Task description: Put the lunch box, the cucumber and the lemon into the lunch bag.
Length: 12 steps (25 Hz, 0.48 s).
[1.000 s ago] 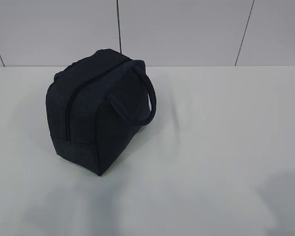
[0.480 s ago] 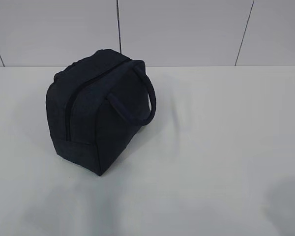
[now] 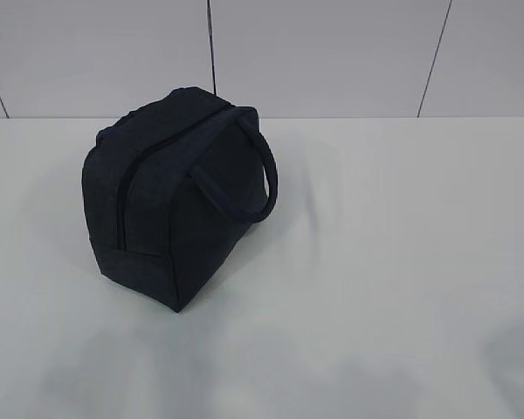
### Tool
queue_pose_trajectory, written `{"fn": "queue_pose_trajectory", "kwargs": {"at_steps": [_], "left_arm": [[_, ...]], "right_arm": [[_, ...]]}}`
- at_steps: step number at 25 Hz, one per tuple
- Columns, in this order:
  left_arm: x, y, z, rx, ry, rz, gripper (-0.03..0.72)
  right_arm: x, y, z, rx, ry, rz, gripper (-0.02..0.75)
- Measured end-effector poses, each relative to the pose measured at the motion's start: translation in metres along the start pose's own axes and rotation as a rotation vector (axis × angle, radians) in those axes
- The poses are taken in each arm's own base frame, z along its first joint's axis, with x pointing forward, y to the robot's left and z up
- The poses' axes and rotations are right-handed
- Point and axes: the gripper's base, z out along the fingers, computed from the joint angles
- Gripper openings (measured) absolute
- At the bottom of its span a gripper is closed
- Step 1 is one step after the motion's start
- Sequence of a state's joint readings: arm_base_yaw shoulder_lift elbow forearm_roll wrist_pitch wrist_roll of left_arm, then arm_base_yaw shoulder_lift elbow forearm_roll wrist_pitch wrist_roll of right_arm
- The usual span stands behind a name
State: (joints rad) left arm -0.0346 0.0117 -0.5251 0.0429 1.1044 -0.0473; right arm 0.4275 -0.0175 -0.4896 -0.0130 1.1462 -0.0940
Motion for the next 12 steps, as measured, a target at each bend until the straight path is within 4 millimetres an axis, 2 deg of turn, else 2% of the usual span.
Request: {"fn": "queue_pose_trajectory", "kwargs": {"at_steps": [12], "left_arm": [[0.0000,0.0000,0.0000,0.000,0.000,0.000,0.235]], "right_arm": [[0.0001,-0.0011,0.0000,0.012,0.001,0.015,0.365]]}}
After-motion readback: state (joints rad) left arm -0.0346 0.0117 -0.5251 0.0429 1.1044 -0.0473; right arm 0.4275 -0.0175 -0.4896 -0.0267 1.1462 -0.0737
